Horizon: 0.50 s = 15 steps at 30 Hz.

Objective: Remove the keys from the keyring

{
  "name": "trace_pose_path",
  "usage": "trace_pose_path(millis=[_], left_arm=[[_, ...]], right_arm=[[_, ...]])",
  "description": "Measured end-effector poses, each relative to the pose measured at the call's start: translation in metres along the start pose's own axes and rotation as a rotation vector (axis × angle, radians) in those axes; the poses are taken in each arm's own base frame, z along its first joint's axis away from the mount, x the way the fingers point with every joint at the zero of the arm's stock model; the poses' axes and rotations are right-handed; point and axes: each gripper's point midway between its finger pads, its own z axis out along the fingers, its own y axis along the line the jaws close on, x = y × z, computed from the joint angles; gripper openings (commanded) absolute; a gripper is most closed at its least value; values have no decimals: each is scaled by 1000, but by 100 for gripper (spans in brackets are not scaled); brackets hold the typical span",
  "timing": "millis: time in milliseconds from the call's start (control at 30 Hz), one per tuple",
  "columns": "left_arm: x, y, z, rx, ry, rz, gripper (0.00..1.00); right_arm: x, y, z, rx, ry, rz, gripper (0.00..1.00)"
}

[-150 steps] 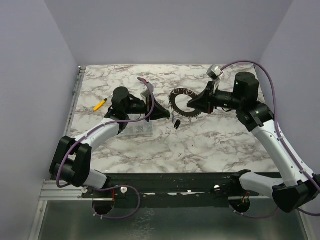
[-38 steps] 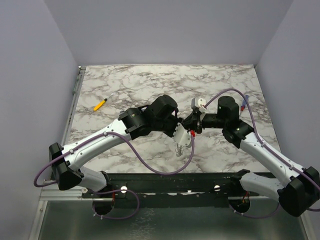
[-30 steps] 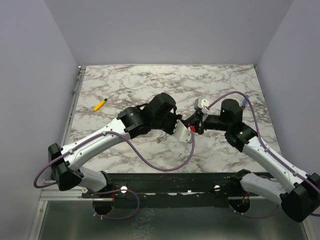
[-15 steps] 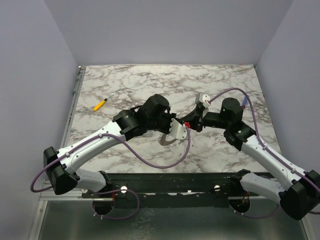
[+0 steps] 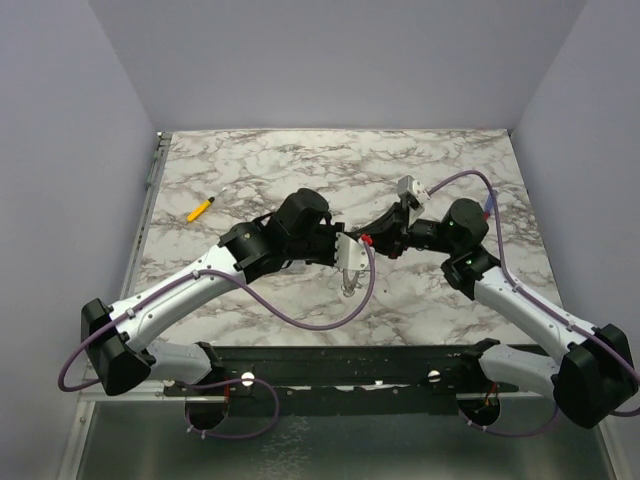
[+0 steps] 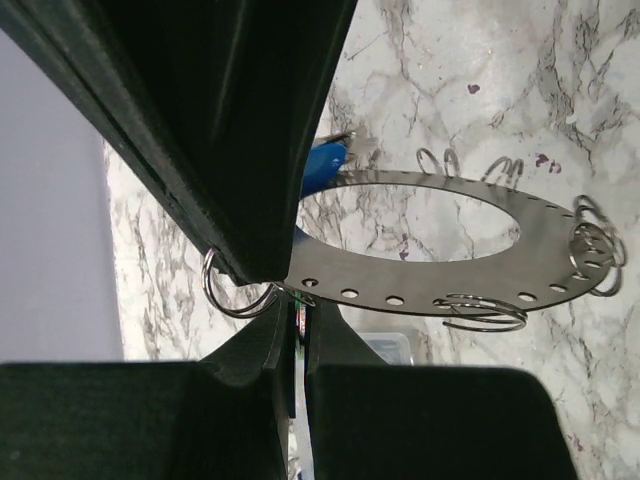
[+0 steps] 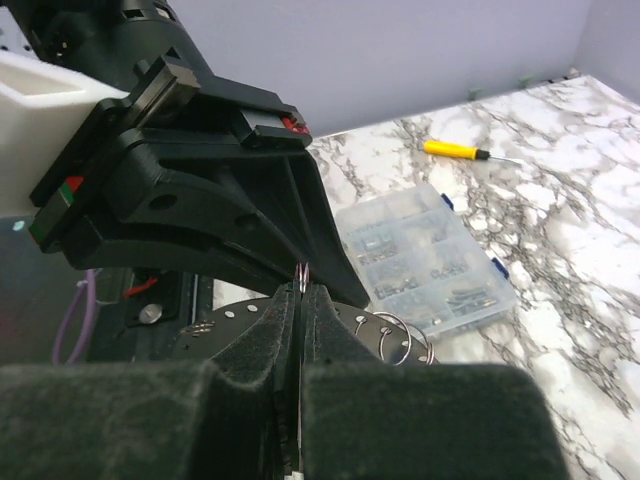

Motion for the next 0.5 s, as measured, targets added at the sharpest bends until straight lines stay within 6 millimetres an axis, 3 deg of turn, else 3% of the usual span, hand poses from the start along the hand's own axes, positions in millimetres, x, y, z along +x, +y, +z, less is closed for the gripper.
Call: trace_pose_path(millis=[500], left_arm=[[-3,10,-8,-55,-78,-108,0]], right_arm=[[7,20,-6,-124,-31,25,1]])
